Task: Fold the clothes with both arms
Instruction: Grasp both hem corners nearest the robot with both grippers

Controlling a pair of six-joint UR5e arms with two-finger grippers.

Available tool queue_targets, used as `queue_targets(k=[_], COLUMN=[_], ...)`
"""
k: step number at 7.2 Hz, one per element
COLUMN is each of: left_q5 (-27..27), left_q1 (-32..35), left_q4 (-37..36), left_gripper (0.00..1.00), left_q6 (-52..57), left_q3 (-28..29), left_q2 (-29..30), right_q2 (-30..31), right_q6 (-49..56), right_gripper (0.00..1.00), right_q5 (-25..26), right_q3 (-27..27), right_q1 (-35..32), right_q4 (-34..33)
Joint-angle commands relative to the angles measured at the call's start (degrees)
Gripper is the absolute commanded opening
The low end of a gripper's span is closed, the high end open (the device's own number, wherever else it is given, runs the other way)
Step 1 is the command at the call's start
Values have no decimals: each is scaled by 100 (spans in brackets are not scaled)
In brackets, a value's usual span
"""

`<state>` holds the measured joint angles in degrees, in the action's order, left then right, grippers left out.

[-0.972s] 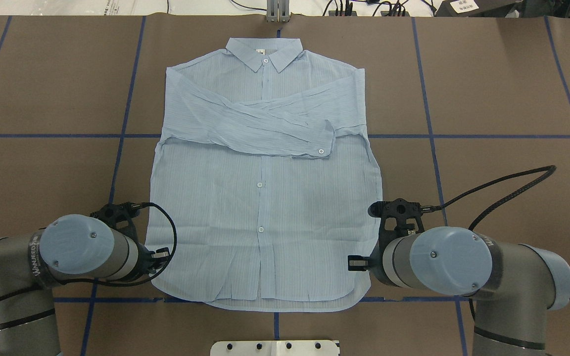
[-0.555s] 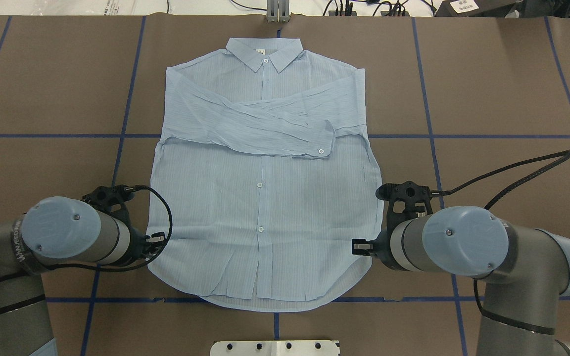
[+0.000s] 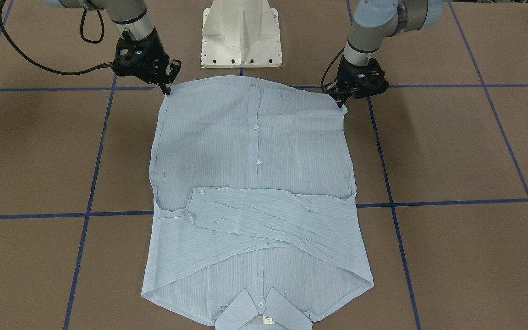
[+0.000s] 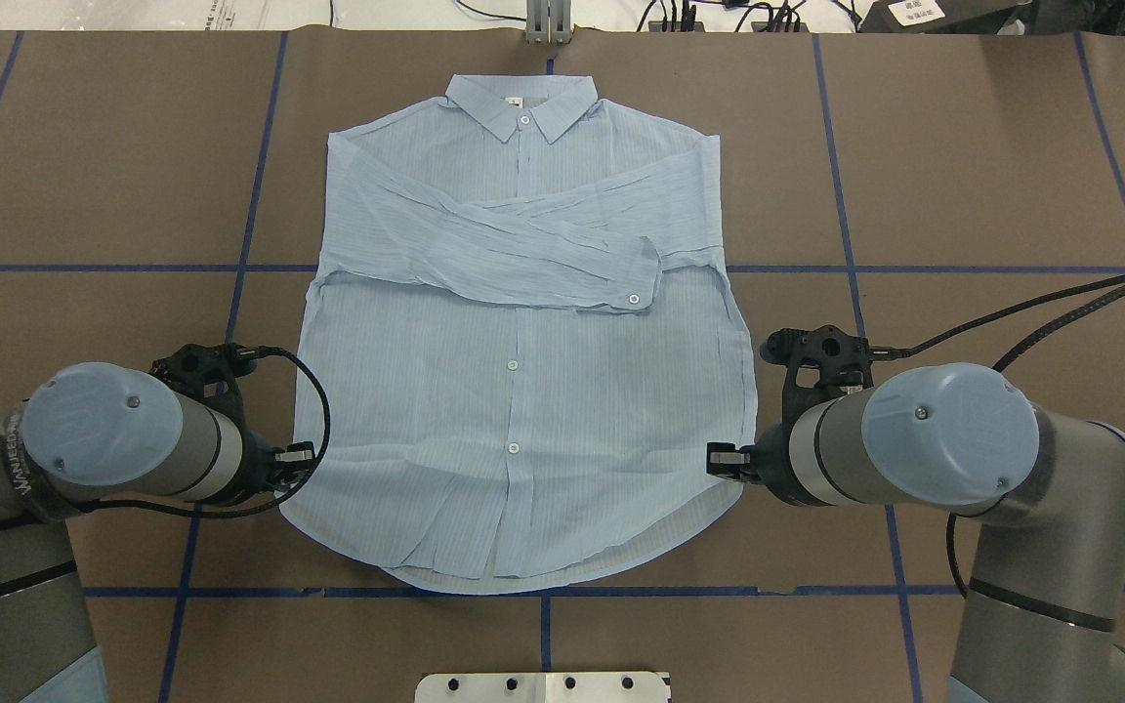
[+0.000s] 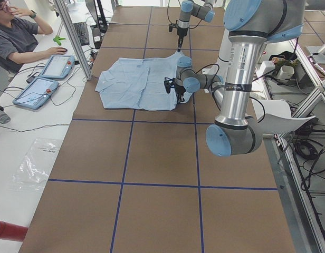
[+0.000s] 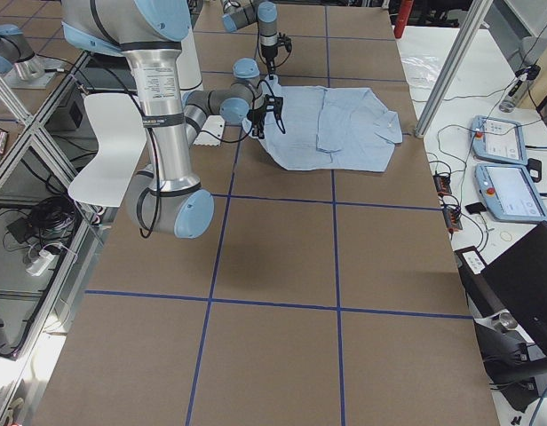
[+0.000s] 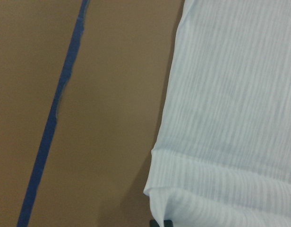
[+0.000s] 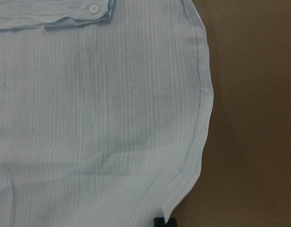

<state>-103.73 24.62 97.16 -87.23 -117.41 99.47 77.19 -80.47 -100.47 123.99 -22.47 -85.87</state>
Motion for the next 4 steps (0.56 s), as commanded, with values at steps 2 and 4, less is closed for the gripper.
queue_targets(k=[2, 4], left_q5=[-217, -550], left_q1=[95, 305], left_q4=[-4, -4], left_gripper=[0, 0], left_q6=[22, 31], left_q3=[-1, -1], left_q2=[20, 20], right_q2=[24, 77], right_q6=[14, 5], right_gripper=[0, 0], right_q5=[-16, -16], right_q3=[2, 98], right_q1=[-82, -109], right_q4=[0, 0])
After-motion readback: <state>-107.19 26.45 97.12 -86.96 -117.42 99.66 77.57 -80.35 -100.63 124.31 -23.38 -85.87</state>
